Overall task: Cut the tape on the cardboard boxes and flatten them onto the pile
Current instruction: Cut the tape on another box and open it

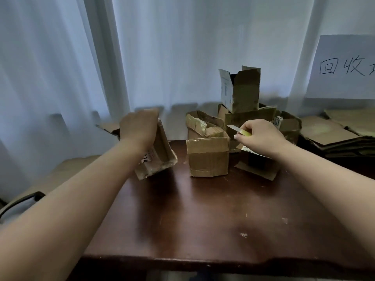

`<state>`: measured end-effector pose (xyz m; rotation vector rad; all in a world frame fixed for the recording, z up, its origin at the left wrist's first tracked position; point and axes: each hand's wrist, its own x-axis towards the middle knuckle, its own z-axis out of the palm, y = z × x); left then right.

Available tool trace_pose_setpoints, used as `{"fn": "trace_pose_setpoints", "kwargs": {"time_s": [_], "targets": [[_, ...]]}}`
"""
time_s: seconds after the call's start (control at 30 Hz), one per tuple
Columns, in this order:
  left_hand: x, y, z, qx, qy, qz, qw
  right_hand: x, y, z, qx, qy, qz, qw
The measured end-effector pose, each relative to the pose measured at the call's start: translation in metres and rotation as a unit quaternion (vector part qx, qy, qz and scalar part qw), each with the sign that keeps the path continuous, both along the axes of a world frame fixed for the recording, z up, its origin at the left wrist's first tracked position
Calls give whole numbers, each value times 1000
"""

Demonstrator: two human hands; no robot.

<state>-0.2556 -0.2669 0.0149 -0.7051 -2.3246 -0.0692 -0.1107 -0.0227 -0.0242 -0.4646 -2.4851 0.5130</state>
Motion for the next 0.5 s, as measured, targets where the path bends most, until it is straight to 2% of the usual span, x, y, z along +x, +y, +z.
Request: {"fn": "trace_pose_setpoints", "kwargs": {"time_s": [0.1,0.23,0.3,0.37,0.43,0.5], "targets": [[11,-14,39,55,86,-25,994,8,-4,11,-4,22,-9,1000],[31,-21,70,168,137,-184,959,22,-10,29,-47,107,-17,993],[44,-18,75,241,88,-271,928,31,-12,39,-78,151,-28,985],[57,-9,76,305,23,-357,883,42,-10,48,-102,185,-52,976],[68,5,69,339,-29,-412,845,58,-7,53,-109,222,-87,965],[77,19,56,381,-117,-449,800,77,-2,52,-111,268,-140,947]]}}
